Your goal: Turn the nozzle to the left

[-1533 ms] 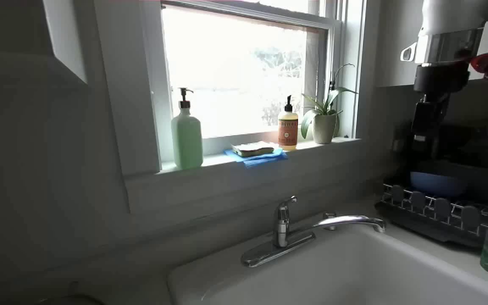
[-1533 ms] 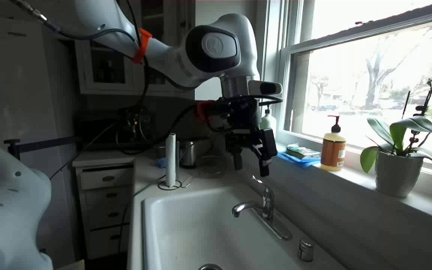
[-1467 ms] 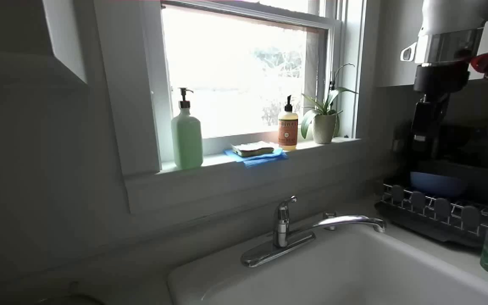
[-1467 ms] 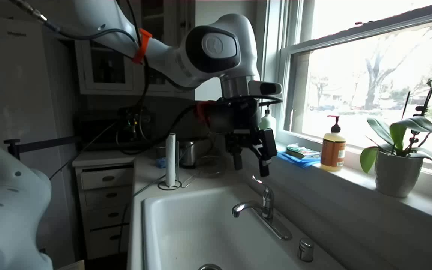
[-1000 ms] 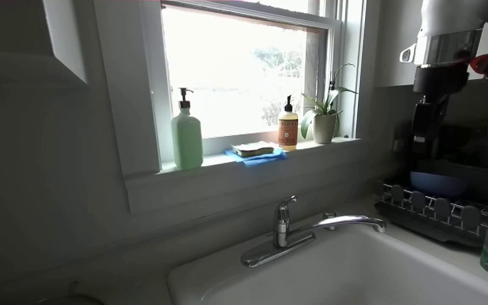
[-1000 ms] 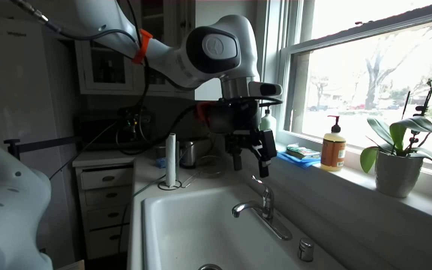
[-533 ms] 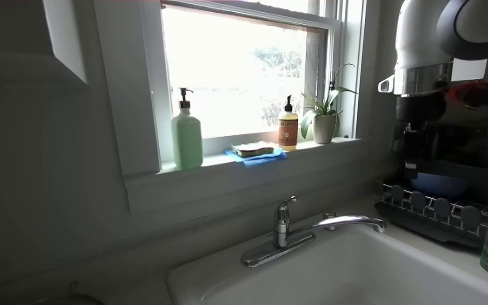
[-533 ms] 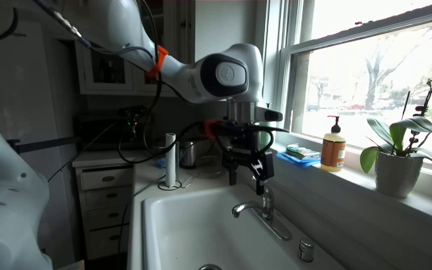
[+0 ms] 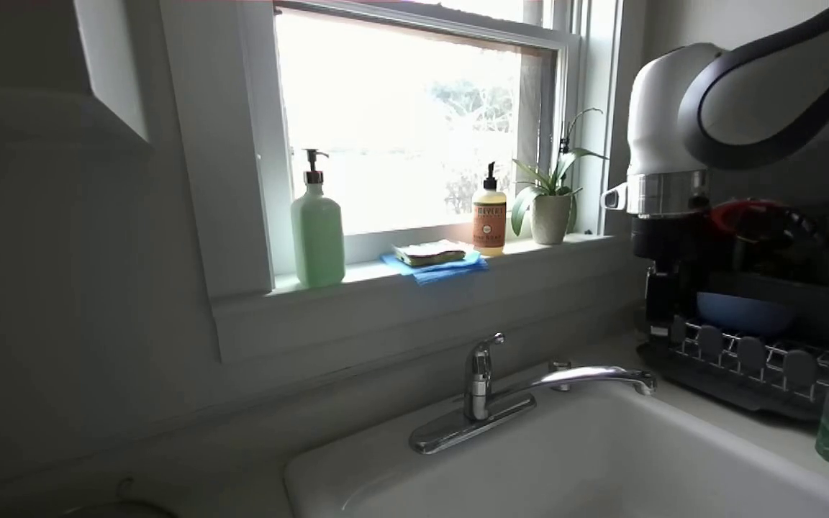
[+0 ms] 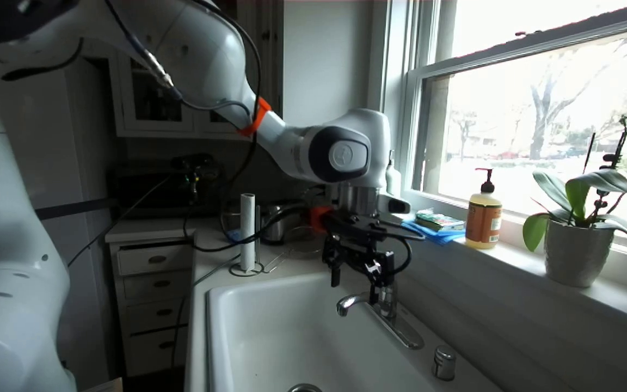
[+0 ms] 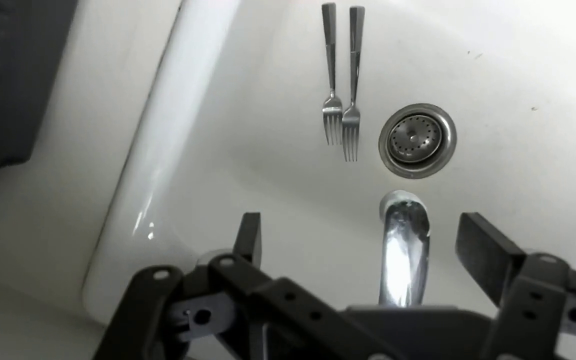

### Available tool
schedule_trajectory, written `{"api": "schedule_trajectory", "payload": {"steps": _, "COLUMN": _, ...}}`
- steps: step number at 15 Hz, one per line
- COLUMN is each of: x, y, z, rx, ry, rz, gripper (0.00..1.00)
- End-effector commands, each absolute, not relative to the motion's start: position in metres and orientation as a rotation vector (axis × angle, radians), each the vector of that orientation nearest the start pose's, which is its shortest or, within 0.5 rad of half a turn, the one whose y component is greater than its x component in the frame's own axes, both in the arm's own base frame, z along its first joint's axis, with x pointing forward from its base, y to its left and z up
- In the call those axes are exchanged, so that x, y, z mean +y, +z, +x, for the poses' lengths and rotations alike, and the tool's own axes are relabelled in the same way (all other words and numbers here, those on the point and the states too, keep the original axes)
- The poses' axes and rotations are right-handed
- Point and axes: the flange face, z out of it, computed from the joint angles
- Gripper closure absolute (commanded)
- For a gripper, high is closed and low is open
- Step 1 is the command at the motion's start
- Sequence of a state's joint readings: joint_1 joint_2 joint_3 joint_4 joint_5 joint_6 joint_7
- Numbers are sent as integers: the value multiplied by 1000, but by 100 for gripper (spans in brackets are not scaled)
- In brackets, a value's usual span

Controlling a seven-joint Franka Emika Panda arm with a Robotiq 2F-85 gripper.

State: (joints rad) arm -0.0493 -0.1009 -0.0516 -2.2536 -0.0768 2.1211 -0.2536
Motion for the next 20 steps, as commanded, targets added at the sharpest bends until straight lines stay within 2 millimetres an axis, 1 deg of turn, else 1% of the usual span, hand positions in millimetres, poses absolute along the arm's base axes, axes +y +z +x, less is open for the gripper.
{"api": "schedule_trajectory", "payload": {"steps": 1, "x": -51, "y": 380, "z": 528, "rx": -417, "ry": 53, "rz": -3100, "gripper": 0}}
{"api": "schedule_trajectory", "payload": {"steps": 3, "x": -48, "y": 368, "z": 539, "rx": -425, "ry": 86, "rz": -3071, "gripper": 0}}
{"api": "schedule_trajectory", "payload": {"steps": 6, "x": -41, "y": 350, "z": 551, "rx": -415, "ry": 122, "rz": -3049, "gripper": 0}}
{"api": "schedule_trajectory", "payload": {"steps": 9, "x": -31, "y": 340, "z": 560, "rx": -421, "ry": 166, "rz": -3027, "gripper": 0}}
{"api": "schedule_trajectory", "payload": {"steps": 13, "x": -12, "y": 333, "z": 561, "rx": -425, "ry": 191, "rz": -2984, "gripper": 0}}
{"api": "schedule_trajectory", "payload": {"steps": 18, "x": 7, "y": 328, "z": 558, "rx": -298, "ry": 216, "rz": -2946, "gripper": 0}}
{"api": "schedule_trajectory", "payload": {"steps": 20, "x": 11, "y": 326, "z": 560, "rx": -234, "ry": 203, "rz": -2948, "gripper": 0}}
